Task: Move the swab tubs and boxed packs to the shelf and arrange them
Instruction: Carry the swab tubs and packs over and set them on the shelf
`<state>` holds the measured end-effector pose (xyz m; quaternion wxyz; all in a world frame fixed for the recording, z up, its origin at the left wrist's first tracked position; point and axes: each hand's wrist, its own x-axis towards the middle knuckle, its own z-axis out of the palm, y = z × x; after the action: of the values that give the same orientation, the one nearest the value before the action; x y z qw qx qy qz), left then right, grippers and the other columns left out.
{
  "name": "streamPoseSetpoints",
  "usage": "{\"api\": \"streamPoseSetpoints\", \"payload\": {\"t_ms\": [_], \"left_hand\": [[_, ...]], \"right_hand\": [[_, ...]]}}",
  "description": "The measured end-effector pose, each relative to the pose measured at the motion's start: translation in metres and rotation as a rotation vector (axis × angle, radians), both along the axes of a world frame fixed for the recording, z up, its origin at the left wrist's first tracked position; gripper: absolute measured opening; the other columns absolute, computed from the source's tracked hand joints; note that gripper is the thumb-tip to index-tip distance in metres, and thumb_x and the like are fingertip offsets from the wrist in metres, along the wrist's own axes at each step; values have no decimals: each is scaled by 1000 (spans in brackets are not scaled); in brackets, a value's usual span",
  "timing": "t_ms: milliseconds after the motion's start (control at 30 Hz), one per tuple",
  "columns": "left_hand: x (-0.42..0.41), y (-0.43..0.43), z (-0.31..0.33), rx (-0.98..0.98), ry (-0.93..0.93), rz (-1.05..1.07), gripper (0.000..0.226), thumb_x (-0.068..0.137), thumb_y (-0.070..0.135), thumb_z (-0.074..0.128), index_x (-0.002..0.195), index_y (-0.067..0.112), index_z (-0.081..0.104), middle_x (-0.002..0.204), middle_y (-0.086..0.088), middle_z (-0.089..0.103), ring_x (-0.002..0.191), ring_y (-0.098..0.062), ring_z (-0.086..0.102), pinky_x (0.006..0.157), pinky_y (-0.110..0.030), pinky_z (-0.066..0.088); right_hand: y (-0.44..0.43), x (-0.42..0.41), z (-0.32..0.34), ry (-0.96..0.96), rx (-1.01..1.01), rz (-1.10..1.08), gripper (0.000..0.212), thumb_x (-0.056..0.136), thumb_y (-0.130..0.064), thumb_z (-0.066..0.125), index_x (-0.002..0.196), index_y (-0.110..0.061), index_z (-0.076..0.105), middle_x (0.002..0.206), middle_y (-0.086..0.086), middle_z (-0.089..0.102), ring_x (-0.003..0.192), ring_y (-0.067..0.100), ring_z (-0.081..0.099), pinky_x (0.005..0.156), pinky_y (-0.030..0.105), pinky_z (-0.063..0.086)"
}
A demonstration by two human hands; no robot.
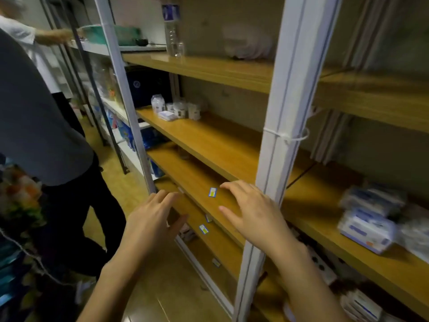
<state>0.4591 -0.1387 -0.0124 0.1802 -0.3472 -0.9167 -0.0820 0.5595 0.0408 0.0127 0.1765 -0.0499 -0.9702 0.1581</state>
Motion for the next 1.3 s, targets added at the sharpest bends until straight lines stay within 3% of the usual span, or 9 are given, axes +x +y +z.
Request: {"api": "streamPoseSetpoints", "payload": {"t_ms": [567,833,1000,1300], "left_hand": [[-190,-51,-6,78,-78,128,42,70,36,74,105,16,63,96,-2,68,83,-19,66,55,-22,50],[-320,-11,0,190,-129,38,46,87,44,52,128,24,45,125,7,52,112,-9,50,78,-15,39],[-400,9,-8,304,-298,-28,47,84,46,55,126,26,45,127,7,50,113,-7,47,90,-21,42],[-510,38,-21,318,-360,-149,48,84,44,56,127,25,46,127,6,50,116,-7,45,94,-23,40]], "right_hand": [[-29,-226,-8,-60,-54,26,45,90,-42,50,133,-34,36,135,-14,43,122,6,41,88,19,34],[-1,-363,-8,-76,-53,5,44,90,-43,51,131,-34,37,132,-13,45,118,8,45,82,20,37],[16,-431,-9,-103,-33,-15,45,90,-43,51,132,-33,38,133,-13,44,119,9,44,83,22,38],[46,-525,-5,-154,24,-105,48,89,-40,54,133,-31,36,136,-9,42,124,14,41,93,33,42]]}}
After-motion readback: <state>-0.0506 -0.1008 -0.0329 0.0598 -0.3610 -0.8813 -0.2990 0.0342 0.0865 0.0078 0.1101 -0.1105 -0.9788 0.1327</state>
